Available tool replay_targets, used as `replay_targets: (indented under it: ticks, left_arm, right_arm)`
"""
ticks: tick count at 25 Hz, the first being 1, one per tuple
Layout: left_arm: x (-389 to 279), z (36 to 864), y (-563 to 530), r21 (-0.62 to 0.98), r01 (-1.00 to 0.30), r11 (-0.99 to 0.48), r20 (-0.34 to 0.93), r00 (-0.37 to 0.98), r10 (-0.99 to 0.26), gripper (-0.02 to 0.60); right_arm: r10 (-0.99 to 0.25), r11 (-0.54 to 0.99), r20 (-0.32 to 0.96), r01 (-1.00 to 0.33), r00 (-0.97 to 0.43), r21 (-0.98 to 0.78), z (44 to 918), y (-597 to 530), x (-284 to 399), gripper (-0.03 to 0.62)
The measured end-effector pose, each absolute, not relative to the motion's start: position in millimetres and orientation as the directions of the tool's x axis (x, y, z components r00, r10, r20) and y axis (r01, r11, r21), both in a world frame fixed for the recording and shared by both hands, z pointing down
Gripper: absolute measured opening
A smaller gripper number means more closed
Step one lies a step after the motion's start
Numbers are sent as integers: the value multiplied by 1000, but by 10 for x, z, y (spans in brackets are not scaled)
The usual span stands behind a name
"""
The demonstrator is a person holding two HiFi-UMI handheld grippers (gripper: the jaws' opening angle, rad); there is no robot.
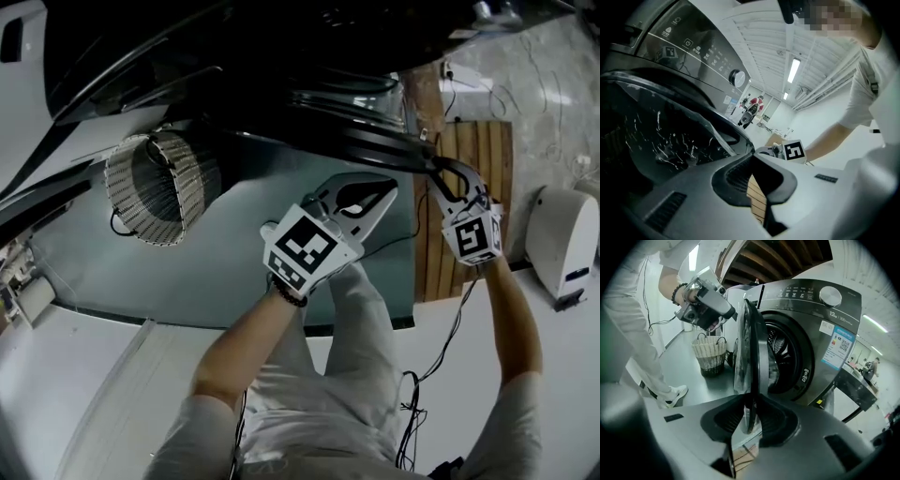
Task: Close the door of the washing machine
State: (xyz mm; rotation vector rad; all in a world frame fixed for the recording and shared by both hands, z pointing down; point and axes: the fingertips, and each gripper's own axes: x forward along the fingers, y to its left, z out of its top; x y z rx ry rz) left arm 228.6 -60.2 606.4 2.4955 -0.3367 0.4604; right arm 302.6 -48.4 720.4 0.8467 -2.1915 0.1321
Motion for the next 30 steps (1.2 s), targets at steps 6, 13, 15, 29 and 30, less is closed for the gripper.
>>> replay_targets:
  ticks: [6,13,15,29,30]
  left_arm:
    - [2423,6108,-829,481,-316,-818,381,915,-129,3]
    - [2554,6113,-1071,459,-302,-836,370,920,-129,3]
    - [2577,6115,-1146,451,-308,-837,367,919,-141,3]
    - [2724,6120,-1528,448,-327,-832,321,928,-192,3]
    - [2730,6122,-1552,444,-330,-833,321,927,-196,3]
  right_arm:
    - [-528,790,707,-578,-472,204,7222,-824,3186,104]
    - [-520,803,720,-551,-460,228,7243,-1188,3306,113]
    - [-522,801,721,-553,-455,231,7242,-1263,3329,115]
    - [-563,784,698,-553,-442,282,7250,-1726,3431,127]
    - [-564,783,698,-555,-441,282,7255,-1736,3437,127]
